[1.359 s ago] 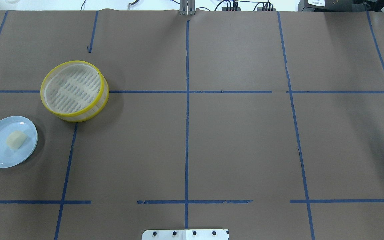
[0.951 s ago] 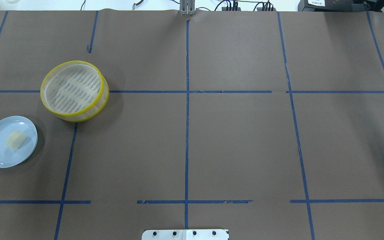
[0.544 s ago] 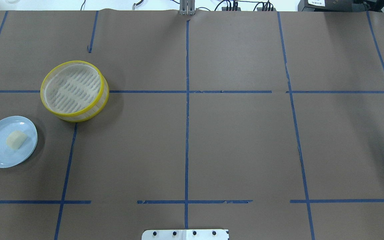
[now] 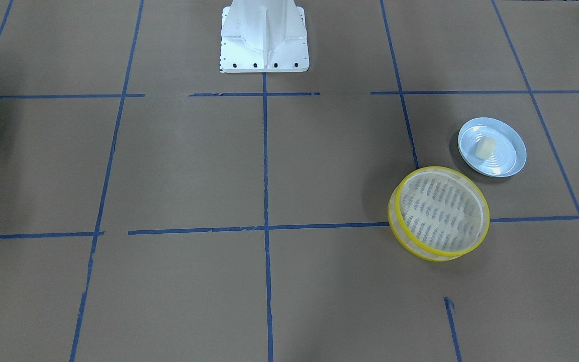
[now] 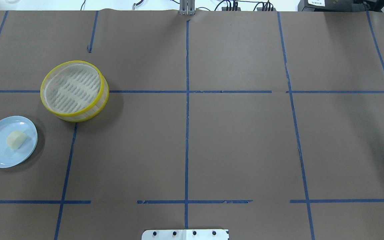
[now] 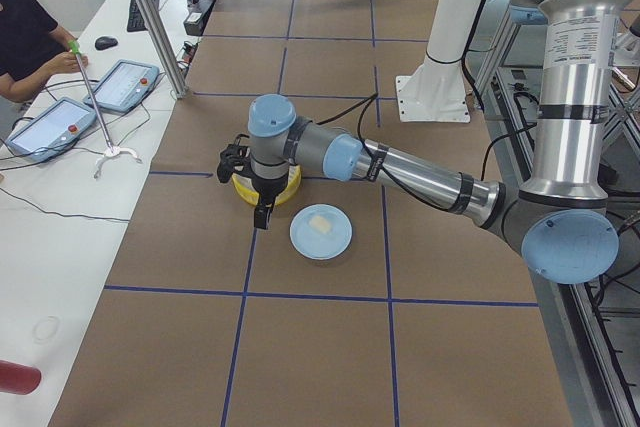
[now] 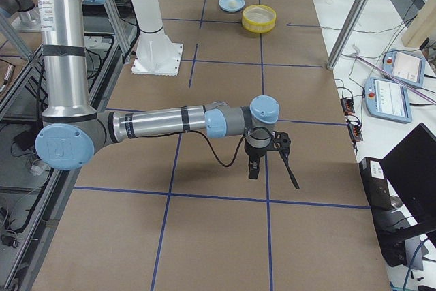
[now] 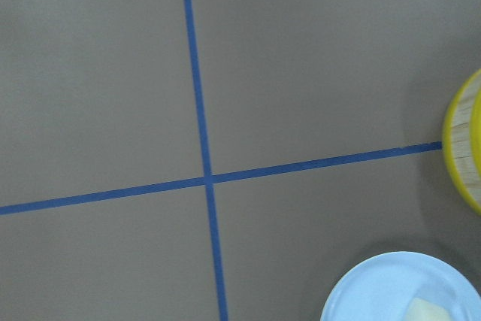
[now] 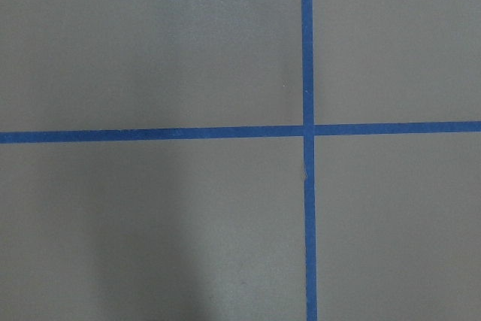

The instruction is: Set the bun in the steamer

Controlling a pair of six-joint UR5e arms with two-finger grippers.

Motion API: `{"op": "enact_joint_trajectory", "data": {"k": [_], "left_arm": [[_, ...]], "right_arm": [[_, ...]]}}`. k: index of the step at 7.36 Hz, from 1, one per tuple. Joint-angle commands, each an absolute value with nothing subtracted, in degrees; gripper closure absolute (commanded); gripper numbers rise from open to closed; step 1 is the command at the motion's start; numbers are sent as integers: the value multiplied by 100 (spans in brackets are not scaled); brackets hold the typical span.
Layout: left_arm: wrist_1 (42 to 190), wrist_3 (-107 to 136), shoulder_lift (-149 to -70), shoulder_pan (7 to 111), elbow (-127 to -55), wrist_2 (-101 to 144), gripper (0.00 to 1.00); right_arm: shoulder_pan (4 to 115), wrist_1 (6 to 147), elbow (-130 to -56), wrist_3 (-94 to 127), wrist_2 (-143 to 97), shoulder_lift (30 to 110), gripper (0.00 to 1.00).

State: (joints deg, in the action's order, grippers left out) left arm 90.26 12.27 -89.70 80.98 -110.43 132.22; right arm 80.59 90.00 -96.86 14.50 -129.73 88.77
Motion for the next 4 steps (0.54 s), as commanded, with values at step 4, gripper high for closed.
{"op": "enact_joint_trajectory", "data": {"k": [4], "left_arm": [[10736,2548,-8265,6839,-11101,12797,0]], "right_arm": [[8060,9000,-9686,1450,-12973,8877,0]]}}
